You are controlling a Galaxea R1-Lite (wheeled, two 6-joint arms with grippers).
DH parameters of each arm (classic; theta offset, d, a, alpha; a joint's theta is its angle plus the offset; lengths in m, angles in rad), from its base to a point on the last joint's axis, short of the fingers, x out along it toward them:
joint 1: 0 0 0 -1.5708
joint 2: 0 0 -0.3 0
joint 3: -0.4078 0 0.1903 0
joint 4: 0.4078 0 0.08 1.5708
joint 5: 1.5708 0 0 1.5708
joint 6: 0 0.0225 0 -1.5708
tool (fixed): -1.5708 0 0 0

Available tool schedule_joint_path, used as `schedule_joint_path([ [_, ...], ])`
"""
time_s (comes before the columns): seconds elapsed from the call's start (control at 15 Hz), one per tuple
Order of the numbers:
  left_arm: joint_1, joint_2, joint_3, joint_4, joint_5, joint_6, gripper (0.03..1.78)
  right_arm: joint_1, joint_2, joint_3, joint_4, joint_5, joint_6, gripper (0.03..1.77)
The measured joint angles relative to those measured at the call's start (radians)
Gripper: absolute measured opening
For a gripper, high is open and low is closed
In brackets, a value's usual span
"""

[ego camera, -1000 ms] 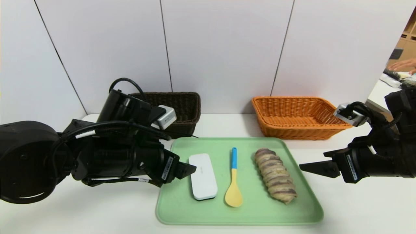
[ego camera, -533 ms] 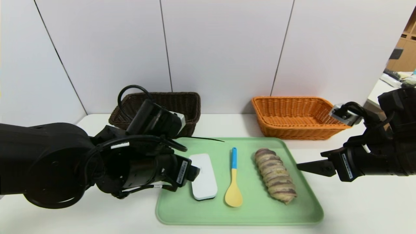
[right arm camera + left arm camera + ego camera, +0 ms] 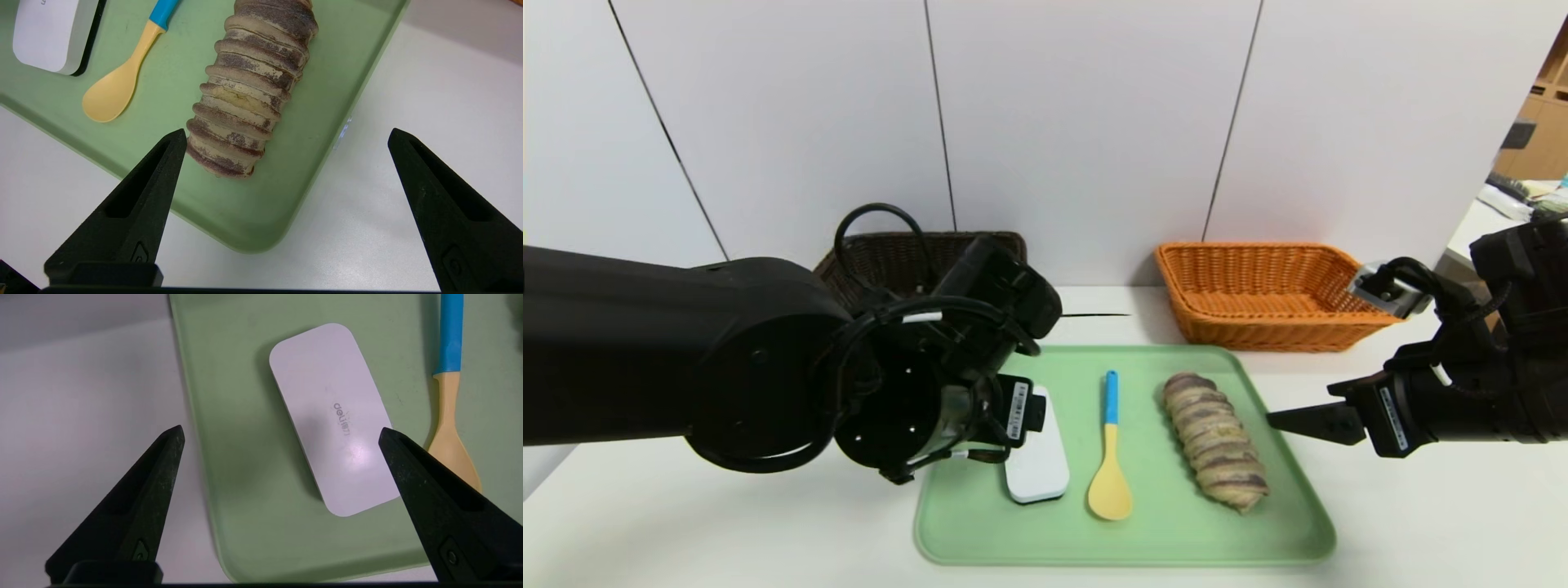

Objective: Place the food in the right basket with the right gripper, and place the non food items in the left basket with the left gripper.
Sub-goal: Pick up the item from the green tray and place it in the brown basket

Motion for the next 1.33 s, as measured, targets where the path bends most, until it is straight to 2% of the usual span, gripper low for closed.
schedule_joint_path([
  [0.4, -0.046, 0.084, -0.092, 0.104, 0.008, -0.181, 1.69, 0.024, -0.005, 0.000, 0.000, -0.001, 0.026, 1.70],
  [0.6, -0.052, 0.122, -0.136, 0.118, 0.009, -0.254, 1.69, 0.029, -0.005, 0.002, 0.000, -0.001, 0.027, 1.70],
  [1.33, -0.036, 0.230, -0.198, 0.116, 0.008, -0.330, 1.69, 0.039, -0.017, 0.022, 0.000, -0.001, 0.029, 1.70],
])
